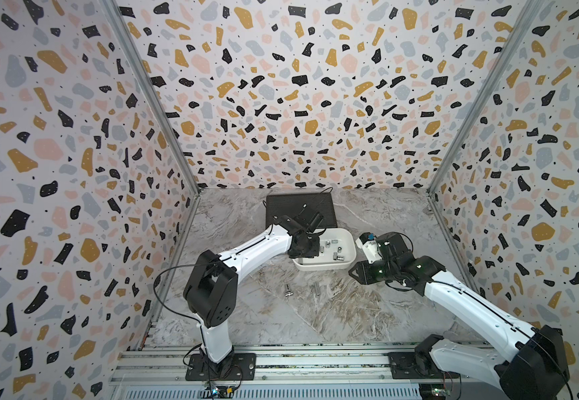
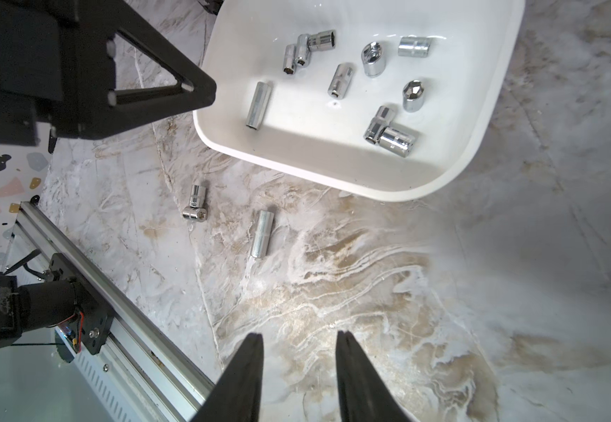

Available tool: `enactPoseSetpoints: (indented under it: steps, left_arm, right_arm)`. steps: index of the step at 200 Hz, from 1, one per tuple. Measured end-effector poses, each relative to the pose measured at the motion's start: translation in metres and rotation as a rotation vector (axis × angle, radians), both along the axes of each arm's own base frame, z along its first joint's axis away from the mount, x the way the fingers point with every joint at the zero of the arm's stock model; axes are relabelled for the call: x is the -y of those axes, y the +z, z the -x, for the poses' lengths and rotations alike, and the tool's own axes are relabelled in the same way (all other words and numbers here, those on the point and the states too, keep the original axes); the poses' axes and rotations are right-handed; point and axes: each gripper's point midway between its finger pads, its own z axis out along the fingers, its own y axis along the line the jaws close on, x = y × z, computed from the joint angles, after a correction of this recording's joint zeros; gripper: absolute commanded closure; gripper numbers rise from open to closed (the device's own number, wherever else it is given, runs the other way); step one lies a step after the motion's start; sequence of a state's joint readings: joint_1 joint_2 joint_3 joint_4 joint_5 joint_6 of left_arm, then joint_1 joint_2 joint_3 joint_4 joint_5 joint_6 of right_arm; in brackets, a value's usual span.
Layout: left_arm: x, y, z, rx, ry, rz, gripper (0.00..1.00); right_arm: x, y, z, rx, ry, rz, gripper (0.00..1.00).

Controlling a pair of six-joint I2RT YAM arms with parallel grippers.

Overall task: Put the socket on the desktop into the storage box
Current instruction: Place the socket head in the storage box.

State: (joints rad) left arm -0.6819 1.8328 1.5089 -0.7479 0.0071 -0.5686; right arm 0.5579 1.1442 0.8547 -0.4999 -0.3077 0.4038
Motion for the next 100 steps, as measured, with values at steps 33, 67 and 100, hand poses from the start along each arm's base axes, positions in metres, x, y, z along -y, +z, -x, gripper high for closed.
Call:
enactPoseSetpoints:
  steps: [33, 67, 100]
  left_arm:
    - [0.006, -0.004, -0.022, -0.005, 0.005, 0.007, 0.93]
    - [0.009, -0.012, -0.039, -0.015, 0.010, 0.007, 0.93]
    - [0.010, -0.030, -0.050, -0.044, 0.015, -0.007, 0.93]
  right_arm:
    - [0.003, -0.001, -0.009, -0.017, -0.020, -0.007, 0.62]
    - [0.005, -0.003, -0.017, -0.026, -0.037, -0.017, 0.62]
    - [0.006, -0.002, -0.022, -0.030, -0.047, -0.025, 0.62]
